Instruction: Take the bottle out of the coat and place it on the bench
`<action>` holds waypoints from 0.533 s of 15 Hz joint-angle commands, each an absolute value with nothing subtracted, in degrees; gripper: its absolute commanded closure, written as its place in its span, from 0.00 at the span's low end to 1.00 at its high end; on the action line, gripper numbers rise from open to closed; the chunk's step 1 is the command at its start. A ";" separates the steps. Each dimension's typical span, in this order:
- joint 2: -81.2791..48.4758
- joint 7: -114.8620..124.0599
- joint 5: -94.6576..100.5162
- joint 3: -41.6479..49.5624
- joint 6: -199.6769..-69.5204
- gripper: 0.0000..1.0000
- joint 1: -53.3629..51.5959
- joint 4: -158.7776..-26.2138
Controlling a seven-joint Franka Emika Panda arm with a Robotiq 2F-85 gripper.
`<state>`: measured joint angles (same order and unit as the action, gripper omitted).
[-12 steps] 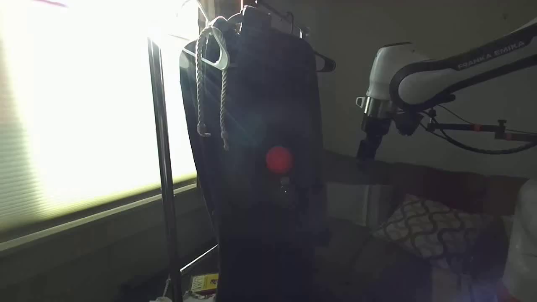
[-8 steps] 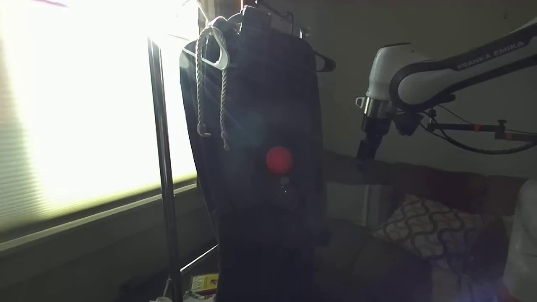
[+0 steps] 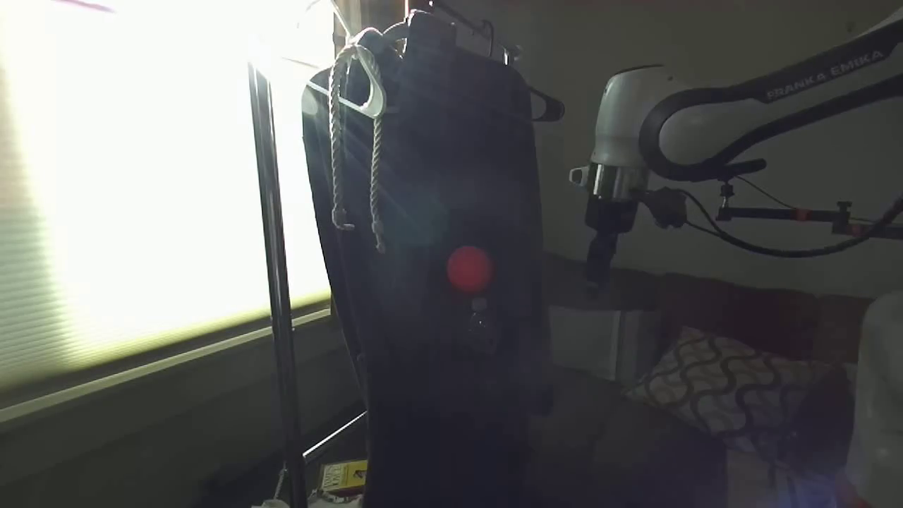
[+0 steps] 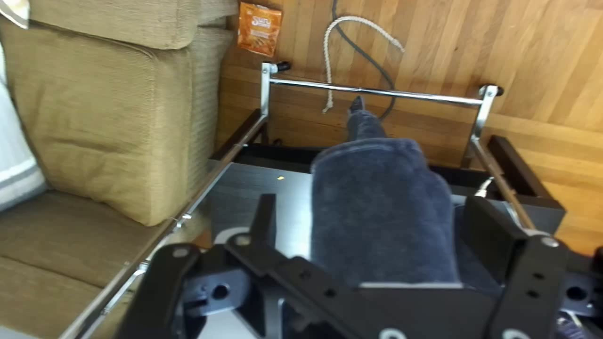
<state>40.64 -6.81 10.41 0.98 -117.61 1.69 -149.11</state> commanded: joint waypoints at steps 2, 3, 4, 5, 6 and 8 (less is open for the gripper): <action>36.85 -12.92 4.12 -0.74 -111.61 0.00 -7.52 -142.27; 35.92 -14.32 2.89 -1.02 -110.37 0.00 -9.26 -140.47; 35.02 -15.84 1.95 -1.22 -109.35 0.00 -10.69 -138.94; 33.93 -16.97 1.89 -1.71 -108.97 0.00 -11.56 -137.33; 32.25 -16.99 2.84 -2.42 -110.47 0.00 -11.62 -135.78; 28.18 -14.96 3.52 -3.01 -113.28 0.00 -10.79 -132.49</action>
<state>34.27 -14.85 3.58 -2.46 -111.84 -11.25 -137.59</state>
